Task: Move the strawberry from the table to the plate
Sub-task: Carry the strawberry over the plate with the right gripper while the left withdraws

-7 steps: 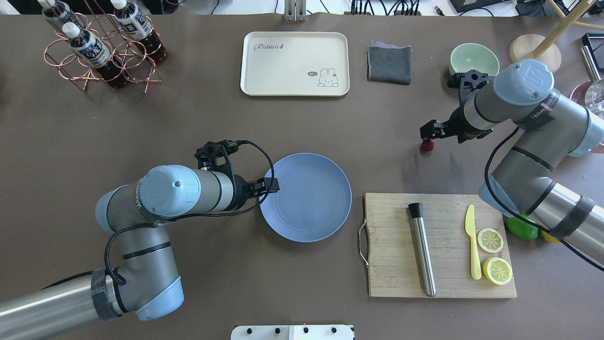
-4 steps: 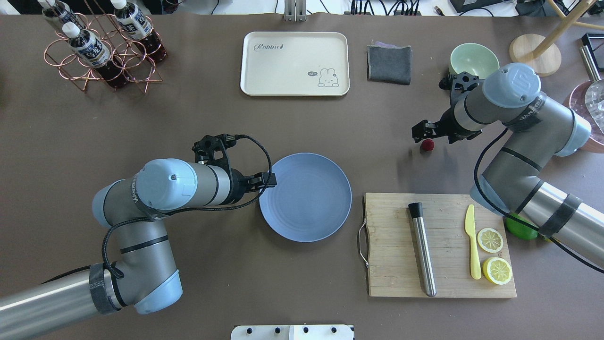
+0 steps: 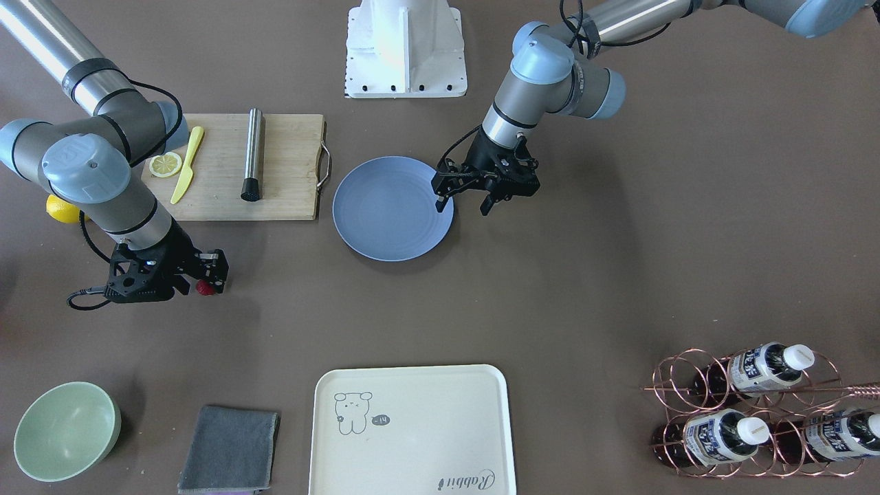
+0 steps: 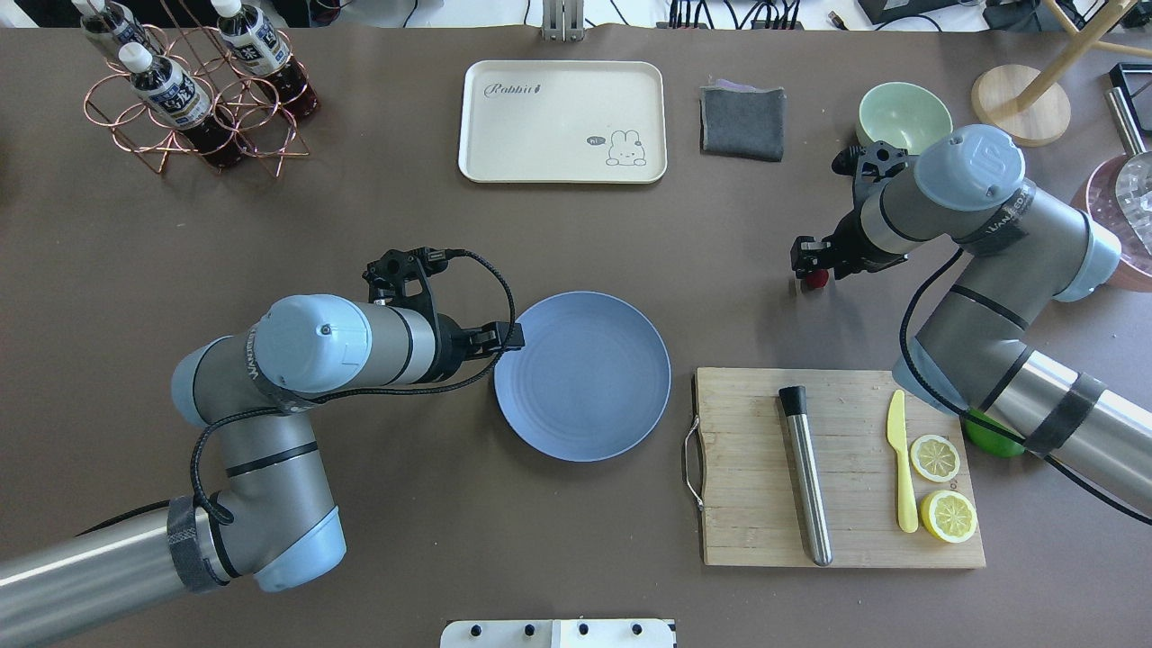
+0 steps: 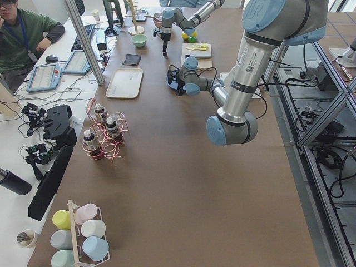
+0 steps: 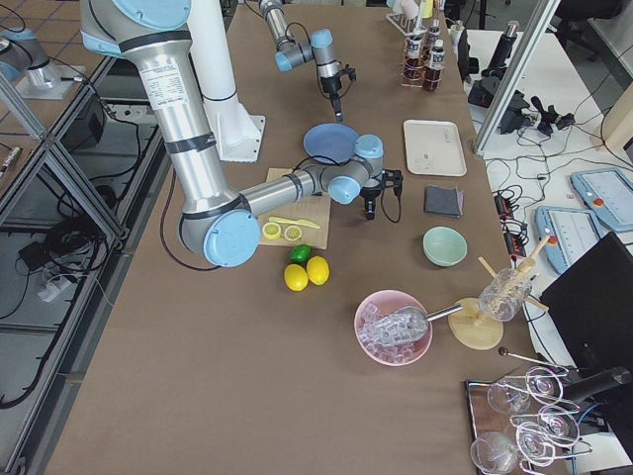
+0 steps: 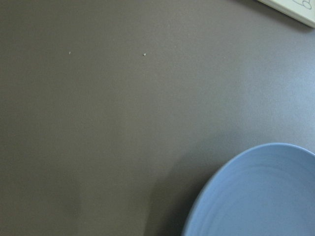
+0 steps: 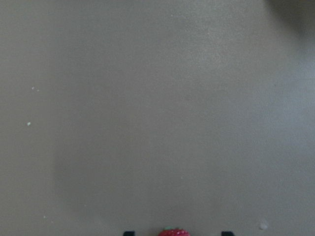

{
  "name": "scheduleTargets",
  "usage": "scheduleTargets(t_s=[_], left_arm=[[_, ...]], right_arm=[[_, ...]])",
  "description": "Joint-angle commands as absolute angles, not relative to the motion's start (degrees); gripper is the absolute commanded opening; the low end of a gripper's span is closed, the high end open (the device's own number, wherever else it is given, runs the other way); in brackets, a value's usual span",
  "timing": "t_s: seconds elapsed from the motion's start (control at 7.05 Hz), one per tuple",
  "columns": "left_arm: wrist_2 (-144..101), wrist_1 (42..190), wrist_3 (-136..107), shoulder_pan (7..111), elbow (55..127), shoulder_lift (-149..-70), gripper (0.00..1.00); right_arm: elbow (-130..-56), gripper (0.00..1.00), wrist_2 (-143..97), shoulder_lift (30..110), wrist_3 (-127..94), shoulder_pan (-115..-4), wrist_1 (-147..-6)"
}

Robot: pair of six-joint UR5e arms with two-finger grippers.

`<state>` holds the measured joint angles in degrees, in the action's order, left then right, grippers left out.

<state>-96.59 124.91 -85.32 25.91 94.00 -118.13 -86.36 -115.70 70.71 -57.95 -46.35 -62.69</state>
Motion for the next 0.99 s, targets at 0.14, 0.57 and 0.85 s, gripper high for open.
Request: scheduleTargets(t_s=[0.14,0.57,0.85], left_arm=[[-96.7,125.3,-85.3,26.1,94.2,-118.1,0.98],[-97.0,132.1,-84.8,29.3,94.1,-114.2,0.98],[-99.9,132.4,-73.0,36.6,94.0,-111.5,0.98]], right_arm=[[-87.2,0.0,-116.4,70.4,-57.3,-47.5,-63.2],[-95.4,0.0,-122.6,70.0,-57.2,-52.6,-69.7],[-100.4,0.0,-122.0,67.3,-57.8,-51.6,-77.3]])
